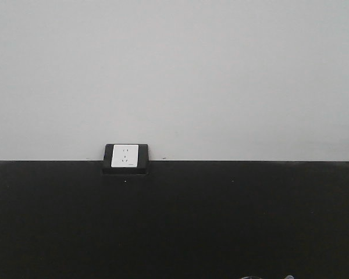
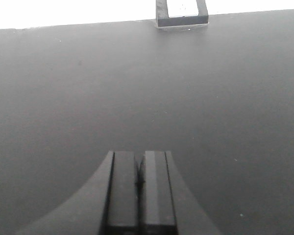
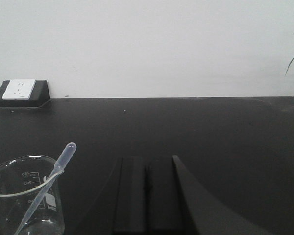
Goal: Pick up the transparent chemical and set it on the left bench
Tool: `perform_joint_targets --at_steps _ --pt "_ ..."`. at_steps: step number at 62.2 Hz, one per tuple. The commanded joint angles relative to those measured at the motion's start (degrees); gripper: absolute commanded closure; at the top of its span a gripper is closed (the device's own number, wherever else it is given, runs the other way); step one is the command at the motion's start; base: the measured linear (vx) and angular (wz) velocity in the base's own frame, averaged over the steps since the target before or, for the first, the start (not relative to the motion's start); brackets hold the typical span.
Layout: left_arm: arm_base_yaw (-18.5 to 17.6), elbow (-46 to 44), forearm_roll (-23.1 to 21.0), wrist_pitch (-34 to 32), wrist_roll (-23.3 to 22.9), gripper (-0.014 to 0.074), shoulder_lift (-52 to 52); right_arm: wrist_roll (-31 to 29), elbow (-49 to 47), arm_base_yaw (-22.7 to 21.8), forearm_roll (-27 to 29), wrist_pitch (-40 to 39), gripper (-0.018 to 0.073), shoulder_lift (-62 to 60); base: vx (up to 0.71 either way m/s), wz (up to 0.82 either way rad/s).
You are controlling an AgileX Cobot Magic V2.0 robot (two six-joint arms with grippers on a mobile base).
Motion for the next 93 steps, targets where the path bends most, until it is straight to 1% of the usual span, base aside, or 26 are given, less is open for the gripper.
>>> perform_joint_targets --at_steps 1,11,16,20,25,30,35,40,46,53,58,66,75,80,84,86,88,89,93 --pt "-0.1 0.9 0.0 -4.5 -0.4 0.06 -1.1 -0.4 0.5 -0.3 -0.1 -4.7 0.0566 -0.5 0.0 0.0" --pt "-0.1 0.9 0.0 -4.5 -0.4 0.06 -1.1 -0.4 0.5 -0.3 -0.1 -5.0 0.0566 -0.5 0.0 0.0" --pt "-0.1 0.9 0.0 -4.5 -0.4 0.06 -1.1 0.4 -0.2 -0.3 0.2 -7.6 0.0566 -0.5 0.0 0.0" --pt "-0.1 0.9 0.0 -4.5 -0.4 0.06 -1.1 1.5 -2.6 -0.3 1.4 -7.7 0.0566 -0.4 0.0 0.0" --pt "-0.1 0.9 0.0 -4.5 -0.4 0.06 -1.1 1.1 -7.6 -0.3 1.4 -7.2 0.0566 1.4 0.0 0.0" --pt "-0.1 0.9 0.0 -4.5 -0.4 0.06 -1.1 -0.5 -12.9 -0.3 0.9 -7.0 0.0566 5.7 0.0 0.0" --pt "-0.1 0.9 0.0 -4.5 -0.4 0.06 -1.1 -1.7 -19.4 -0.3 0.9 -7.9 0.0566 13.5 0.0 0.0" --pt "-0.1 0.9 0.0 -4.5 -0.4 0.06 -1.1 -1.7 -23.9 -0.3 1.2 -9.6 0.0566 20.1 0.0 0.0" --pt "-0.1 0.9 0.0 -4.5 -0.4 0.06 -1.1 -1.6 -28.3 -0.3 1.4 -9.9 0.0566 26.6 0.0 0.0" --pt "-0.1 0.9 0.0 -4.5 -0.4 0.06 -1.1 0.0 -30.4 -0.3 3.3 -9.9 0.0566 32.5 0.0 0.0" --pt "-0.1 0.9 0.0 -4.5 -0.4 0.06 -1.1 0.6 -30.3 -0.3 5.1 -12.3 0.0559 35.3 0.0 0.0" --pt "-0.1 0.9 0.0 -4.5 -0.4 0.06 -1.1 0.7 -30.3 -0.3 6.5 -12.2 0.0524 37.8 0.0 0.0" --pt "-0.1 0.9 0.0 -4.5 -0.4 0.06 -1.1 0.7 -30.3 -0.3 7.5 -12.0 0.0425 39.3 0.0 0.0" --pt "-0.1 0.9 0.0 -4.5 -0.4 0.06 -1.1 0.7 -30.3 -0.3 7.5 -12.0 0.0328 39.8 0.0 0.0" --pt "-0.1 0.9 0.0 -4.5 -0.4 0.06 -1.1 0.7 -30.3 -0.3 7.5 -12.3 0.0223 40.3 0.0 0.0" --pt "-0.1 0.9 0.0 -4.5 -0.4 0.06 -1.1 0.7 -30.3 -0.3 7.5 -12.4 0.0146 40.6 0.0 0.0" --pt "-0.1 0.9 0.0 -4.5 -0.4 0.06 -1.1 0.7 -30.3 -0.3 7.5 -12.4 0.0107 40.9 0.0 0.0" --pt "-0.1 0.9 0.0 -4.5 -0.4 0.06 -1.1 0.7 -30.3 -0.3 7.5 -12.4 0.0069 41.1 0.0 0.0" --pt "-0.1 0.9 0.0 -4.5 -0.4 0.06 -1.1 0.7 -30.3 -0.3 7.5 -12.4 -0.0034 41.5 0.0 0.0"
